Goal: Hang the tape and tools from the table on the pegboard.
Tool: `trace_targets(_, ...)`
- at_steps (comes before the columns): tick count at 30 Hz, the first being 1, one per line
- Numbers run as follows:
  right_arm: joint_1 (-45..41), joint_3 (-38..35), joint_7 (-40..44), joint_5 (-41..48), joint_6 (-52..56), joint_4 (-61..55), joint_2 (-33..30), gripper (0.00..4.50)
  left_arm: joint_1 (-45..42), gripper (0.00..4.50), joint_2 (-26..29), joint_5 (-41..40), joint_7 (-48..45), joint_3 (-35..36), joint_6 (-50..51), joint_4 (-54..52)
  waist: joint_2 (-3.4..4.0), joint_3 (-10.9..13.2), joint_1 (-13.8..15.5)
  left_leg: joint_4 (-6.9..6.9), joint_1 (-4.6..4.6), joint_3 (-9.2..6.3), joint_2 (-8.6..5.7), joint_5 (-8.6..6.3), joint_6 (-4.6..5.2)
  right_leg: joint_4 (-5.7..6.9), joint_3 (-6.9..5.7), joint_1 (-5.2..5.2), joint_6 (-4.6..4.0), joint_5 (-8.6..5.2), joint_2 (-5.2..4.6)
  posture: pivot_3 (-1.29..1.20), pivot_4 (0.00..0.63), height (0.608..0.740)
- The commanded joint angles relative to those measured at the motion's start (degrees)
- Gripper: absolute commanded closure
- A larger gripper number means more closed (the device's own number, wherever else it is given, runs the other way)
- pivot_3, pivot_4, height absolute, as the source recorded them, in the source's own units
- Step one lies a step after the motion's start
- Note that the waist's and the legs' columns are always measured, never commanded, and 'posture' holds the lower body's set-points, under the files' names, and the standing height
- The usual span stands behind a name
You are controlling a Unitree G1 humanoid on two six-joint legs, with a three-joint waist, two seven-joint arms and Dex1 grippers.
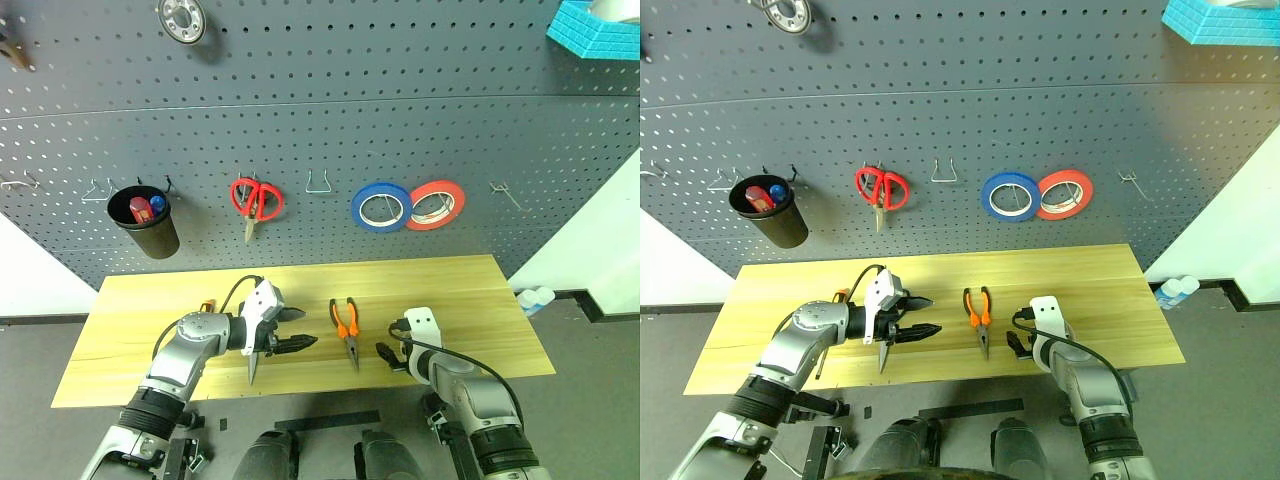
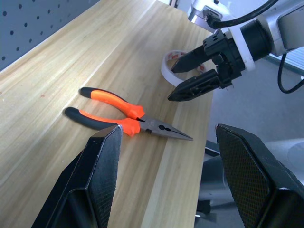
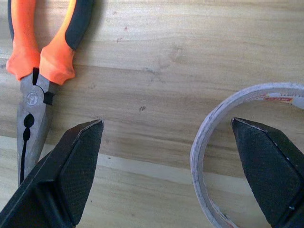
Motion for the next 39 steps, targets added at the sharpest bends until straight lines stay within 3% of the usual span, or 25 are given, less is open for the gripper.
trace_targets(1, -0.67, -0.37, -0.09, -0.38, -1.14, 0.29, 0.36, 0.58, 0.17, 1.18, 0.49, -0.98, 0.13, 0.83, 0.04, -2.14, 0.0, 0.0, -0.02, -0.01, 0.0, 0.0, 0.0, 0.0, 0.0, 0.0, 0.0, 0.0, 0.0, 0.0, 0.0, -0.02, 0.151, 0.738)
trace_targets(13, -1.72, -1.23, -0.04, -0.36, -1.57, 1.1, 0.16, 4.36, -0.89, 1.18, 0.55, -1.27, 0.55, 1.37, 0.06, -2.14, 0.0, 0.01, 0.0, -0.04, 0.0, 0.0, 0.0, 0.0, 0.0, -0.01, 0.0, -0.03, 0.0, 0.0, 0.0, -0.02, 0.146, 0.738)
trace_targets(29, -1.96, -2.7, -0.26, -0.28, -2.51, 0.46, -0.44, 4.44, -2.21, 1.18, 0.14, -1.7, -0.29, 1.52, -0.95, -0.73, 0.0, 0.01, 0.0, -0.08, 0.0, 0.0, 0.0, 0.0, -0.01, -0.03, 0.0, -0.04, 0.0, 0.0, 0.0, -0.03, 0.133, 0.738)
trace_targets(39, 2.81, -6.02, 1.69, 0.89, -2.34, -6.49, -3.64, 4.44, -1.72, 1.18, 2.13, -4.8, -4.29, 3.18, -1.26, -2.5, 0.0, 0.01, -0.01, -0.08, -0.01, 0.0, 0.0, 0.0, -0.01, -0.03, 0.0, -0.06, 0.0, 0.0, 0.0, -0.05, 0.129, 0.738)
